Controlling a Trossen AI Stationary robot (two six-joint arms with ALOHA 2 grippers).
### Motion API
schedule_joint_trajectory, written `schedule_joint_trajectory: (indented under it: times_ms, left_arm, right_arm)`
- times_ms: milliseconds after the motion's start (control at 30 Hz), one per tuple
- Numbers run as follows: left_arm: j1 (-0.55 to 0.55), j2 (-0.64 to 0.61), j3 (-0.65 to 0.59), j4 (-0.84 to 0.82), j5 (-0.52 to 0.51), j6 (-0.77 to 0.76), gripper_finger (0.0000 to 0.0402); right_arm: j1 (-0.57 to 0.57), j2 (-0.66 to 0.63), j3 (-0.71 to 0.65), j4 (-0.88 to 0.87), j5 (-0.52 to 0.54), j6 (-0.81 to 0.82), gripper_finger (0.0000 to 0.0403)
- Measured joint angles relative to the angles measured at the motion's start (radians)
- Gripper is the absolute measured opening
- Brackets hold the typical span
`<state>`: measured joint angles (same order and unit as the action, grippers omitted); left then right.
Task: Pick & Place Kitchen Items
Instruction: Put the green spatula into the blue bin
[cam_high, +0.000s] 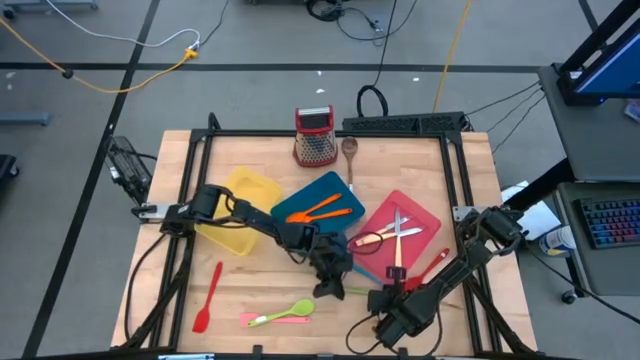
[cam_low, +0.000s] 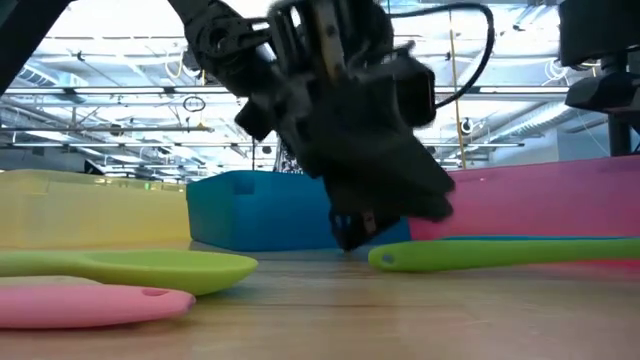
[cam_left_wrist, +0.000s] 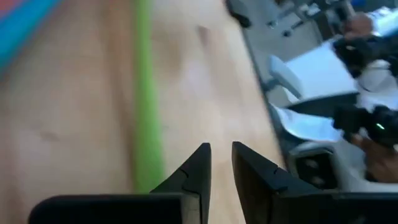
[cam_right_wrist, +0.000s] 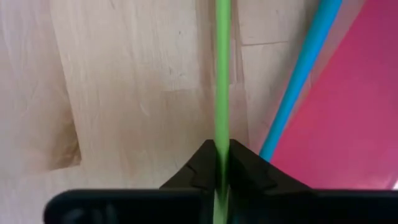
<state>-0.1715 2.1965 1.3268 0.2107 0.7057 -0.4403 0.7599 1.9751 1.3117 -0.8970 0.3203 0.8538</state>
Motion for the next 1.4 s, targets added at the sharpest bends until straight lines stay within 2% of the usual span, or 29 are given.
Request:
schedule_joint_trajectory:
  times_ms: [167,267,333,433,533,667,733,767,833,967,1133,1200,1300,1400]
  left_arm:
    - [-0.01,-0.093,0.001,-0.066,0.023,0.062,0.0065]
    - [-0.021,-0.16,0.001,-0.173,-0.056,0.143,0.0066]
    - [-0.031,-0.218,0.001,-0.253,-0.154,0.205,0.0066]
    - [-0.05,-0.316,0.003,-0.41,-0.365,0.274,0.0066]
    - [-0.083,-0.398,0.003,-0.57,-0.644,0.299,0.0066]
    - [-0.137,-0.497,0.004,-0.769,-1.093,0.169,0.0067]
    - [-0.154,-0.527,0.004,-0.897,-1.265,0.066,0.0067]
    - [-0.165,-0.545,0.004,-0.965,-1.317,0.007,0.0067]
    - [-0.183,-0.568,0.004,-1.092,-1.363,-0.127,0.0067]
    - [-0.239,-0.589,0.004,-1.275,-1.362,-0.364,0.0067]
    - [-0.305,-0.589,0.004,-1.378,-1.366,-0.552,0.0067]
    - [-0.33,-0.589,0.004,-1.388,-1.369,-0.612,0.0067]
    - [-0.363,-0.589,0.004,-1.386,-1.37,-0.679,0.0067]
    - [-0.393,-0.589,0.004,-1.386,-1.386,-0.732,0.0067]
  right_arm:
    - [0.002,-0.003,0.0,0.089,0.002,-0.005,0.0019]
    - [0.002,-0.008,0.006,0.093,0.043,-0.009,0.0016]
    - [0.002,-0.014,0.008,0.083,0.117,-0.019,0.0016]
    - [-0.019,-0.025,0.008,0.108,0.307,-0.083,0.0019]
    - [-0.05,-0.042,0.009,0.161,0.411,-0.229,0.0019]
    - [-0.105,-0.041,0.01,0.302,0.385,-0.5,0.0018]
    - [-0.141,-0.043,0.01,0.352,0.387,-0.619,0.0018]
    - [-0.156,-0.043,0.01,0.381,0.391,-0.673,0.0018]
    - [-0.185,-0.048,0.01,0.423,0.392,-0.776,0.0018]
    - [-0.232,-0.074,0.011,0.502,0.402,-0.932,0.002]
    - [-0.307,-0.113,0.011,0.528,0.598,-1.234,0.0021]
    - [-0.352,-0.119,0.013,0.539,0.639,-1.372,0.0021]
    - [-0.436,-0.119,0.013,0.537,0.641,-1.505,0.0024]
    - [-0.534,-0.119,0.013,0.539,0.581,-1.585,0.0025]
